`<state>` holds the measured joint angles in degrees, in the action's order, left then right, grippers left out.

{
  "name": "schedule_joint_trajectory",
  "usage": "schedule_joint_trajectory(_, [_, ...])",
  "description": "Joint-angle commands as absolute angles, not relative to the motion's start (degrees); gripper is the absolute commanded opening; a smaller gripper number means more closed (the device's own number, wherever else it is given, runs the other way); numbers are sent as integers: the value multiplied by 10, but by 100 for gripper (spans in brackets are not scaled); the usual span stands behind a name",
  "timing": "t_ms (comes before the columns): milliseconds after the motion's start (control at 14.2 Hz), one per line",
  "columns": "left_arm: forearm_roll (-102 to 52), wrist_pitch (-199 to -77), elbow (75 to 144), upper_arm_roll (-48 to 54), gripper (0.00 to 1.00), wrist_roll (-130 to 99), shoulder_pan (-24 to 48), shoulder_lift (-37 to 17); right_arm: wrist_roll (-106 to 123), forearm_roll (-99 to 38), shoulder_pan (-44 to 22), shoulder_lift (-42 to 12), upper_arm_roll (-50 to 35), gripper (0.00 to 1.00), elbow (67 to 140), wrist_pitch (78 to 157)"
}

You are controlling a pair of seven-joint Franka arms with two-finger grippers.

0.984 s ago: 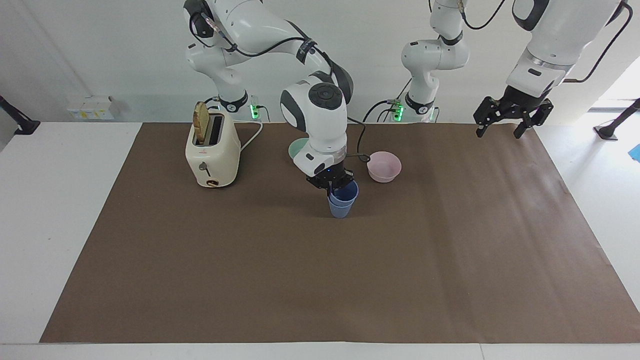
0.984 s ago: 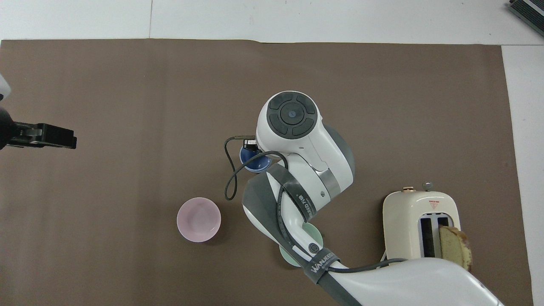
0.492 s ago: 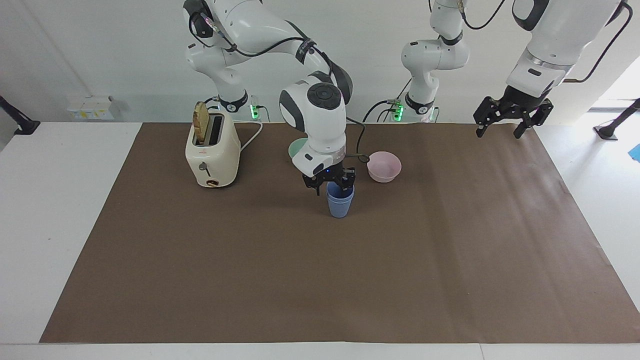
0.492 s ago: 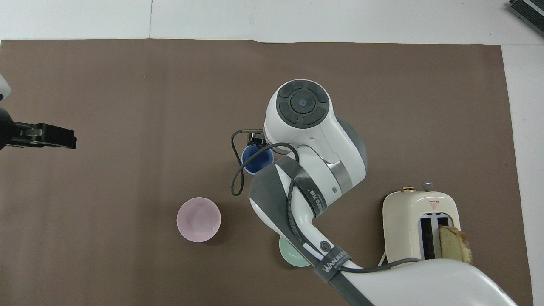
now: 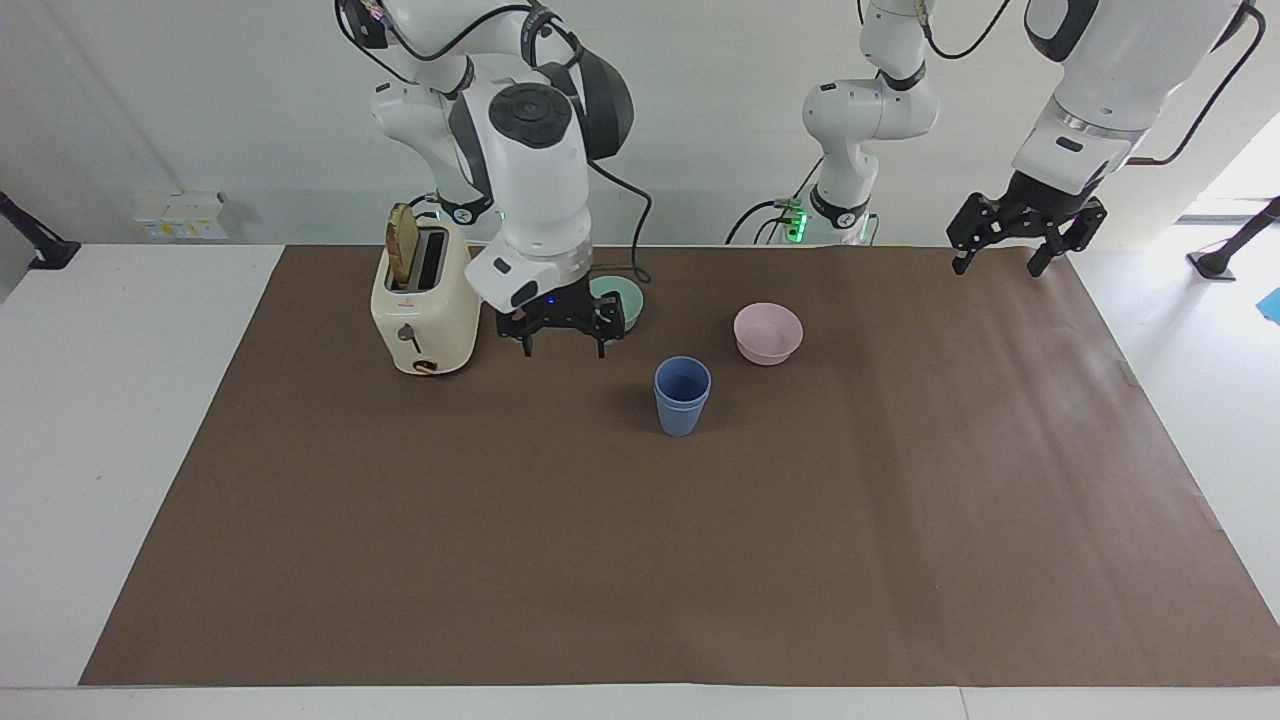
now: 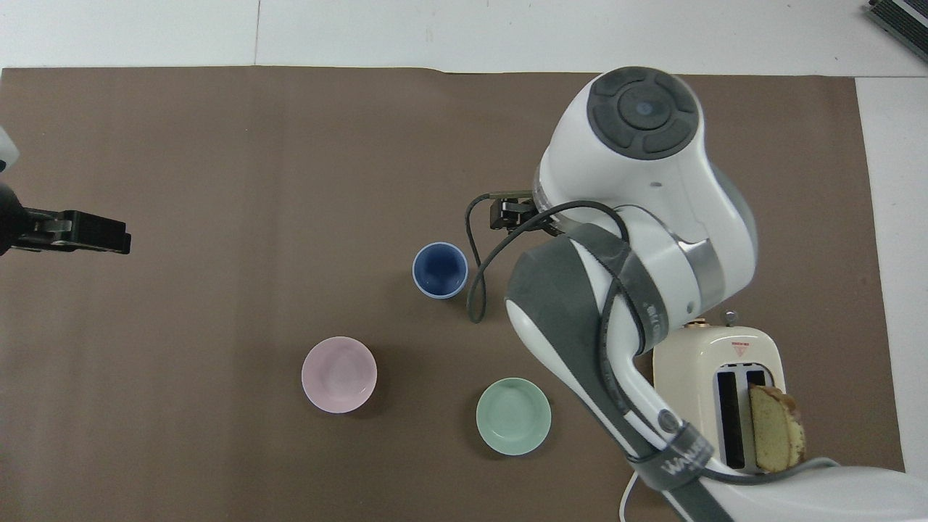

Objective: Stack blue cups with both arms
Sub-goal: 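Open the right gripper and lift it away from the stacked cups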

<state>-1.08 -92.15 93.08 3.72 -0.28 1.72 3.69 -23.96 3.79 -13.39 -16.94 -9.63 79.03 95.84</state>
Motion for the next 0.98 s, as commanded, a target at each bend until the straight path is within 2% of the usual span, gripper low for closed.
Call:
schedule_joint_trajectory(0, [-17, -911, 930, 42, 100, 7, 6, 43, -166, 48, -90, -146, -101, 100, 783, 922])
schedule_joint_trajectory(352, [-17, -911, 930, 42, 100, 7, 6, 43, -103, 46, -20, -88, -100, 100, 783, 884])
schedule_joint_trajectory(914, [-17, -911, 930, 42, 100, 7, 6, 43, -103, 2, 5, -42, -101, 100, 794, 849])
